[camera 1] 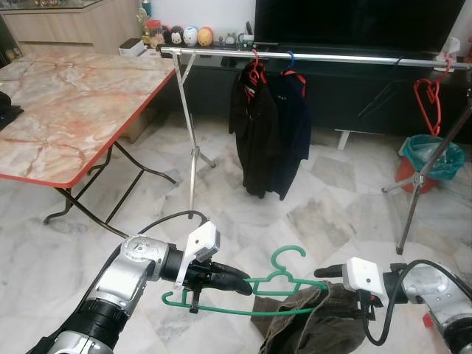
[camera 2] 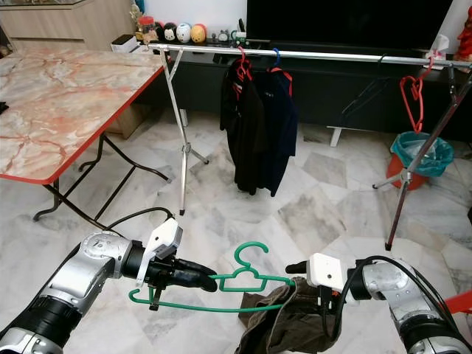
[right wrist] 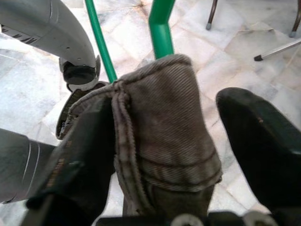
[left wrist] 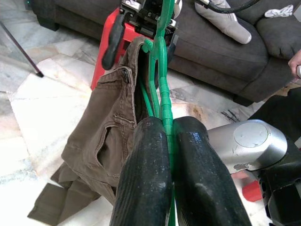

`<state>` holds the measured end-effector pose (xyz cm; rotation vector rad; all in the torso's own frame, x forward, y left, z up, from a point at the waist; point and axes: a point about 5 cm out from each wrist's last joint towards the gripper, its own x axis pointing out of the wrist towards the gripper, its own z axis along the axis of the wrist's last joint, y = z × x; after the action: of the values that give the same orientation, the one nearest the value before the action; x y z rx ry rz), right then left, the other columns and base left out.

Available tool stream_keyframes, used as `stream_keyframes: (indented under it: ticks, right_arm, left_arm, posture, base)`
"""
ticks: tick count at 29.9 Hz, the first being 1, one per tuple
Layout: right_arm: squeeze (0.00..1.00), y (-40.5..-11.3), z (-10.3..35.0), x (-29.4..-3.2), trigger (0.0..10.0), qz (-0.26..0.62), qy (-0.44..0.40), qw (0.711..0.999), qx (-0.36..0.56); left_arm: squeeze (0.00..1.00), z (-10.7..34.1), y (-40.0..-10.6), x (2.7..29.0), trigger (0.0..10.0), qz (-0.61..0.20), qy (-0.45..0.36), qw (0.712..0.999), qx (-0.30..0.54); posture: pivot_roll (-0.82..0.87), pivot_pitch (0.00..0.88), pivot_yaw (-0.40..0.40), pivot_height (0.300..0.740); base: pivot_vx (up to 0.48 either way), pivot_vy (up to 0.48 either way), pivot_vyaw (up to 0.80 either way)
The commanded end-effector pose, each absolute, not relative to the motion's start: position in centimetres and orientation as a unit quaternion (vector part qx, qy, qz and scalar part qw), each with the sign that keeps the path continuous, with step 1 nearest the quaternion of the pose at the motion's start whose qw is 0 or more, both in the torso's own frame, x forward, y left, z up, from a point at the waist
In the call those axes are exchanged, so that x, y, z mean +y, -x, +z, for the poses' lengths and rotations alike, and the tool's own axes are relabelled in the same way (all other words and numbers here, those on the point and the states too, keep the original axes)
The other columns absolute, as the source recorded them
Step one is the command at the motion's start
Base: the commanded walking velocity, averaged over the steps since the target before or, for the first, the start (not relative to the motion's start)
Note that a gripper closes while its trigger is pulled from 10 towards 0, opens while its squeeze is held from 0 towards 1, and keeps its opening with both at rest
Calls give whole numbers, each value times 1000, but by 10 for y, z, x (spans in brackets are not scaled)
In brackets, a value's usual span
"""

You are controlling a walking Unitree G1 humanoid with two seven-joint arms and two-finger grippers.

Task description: Hang hanger

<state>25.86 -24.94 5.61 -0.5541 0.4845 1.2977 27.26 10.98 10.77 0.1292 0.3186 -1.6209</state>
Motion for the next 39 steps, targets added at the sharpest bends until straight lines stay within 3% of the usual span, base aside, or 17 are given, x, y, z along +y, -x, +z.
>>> stream_keyframes:
  ticks: [1,39]
  right_arm:
    - [0,-261,58,-246,0,598,253,728,218]
    - [0,-269,64,-238,0,604,251,728,203]
  left_arm:
    - [0,120,-271,105,10000,-738,-50,664,109]
    - [0,111,-269,101,10000,-739,-73,658,124]
  posture:
    - [88,0,-8,740]
    - [85,0,-6,740]
  base:
    - [0,0,0]
    - [0,0,0]
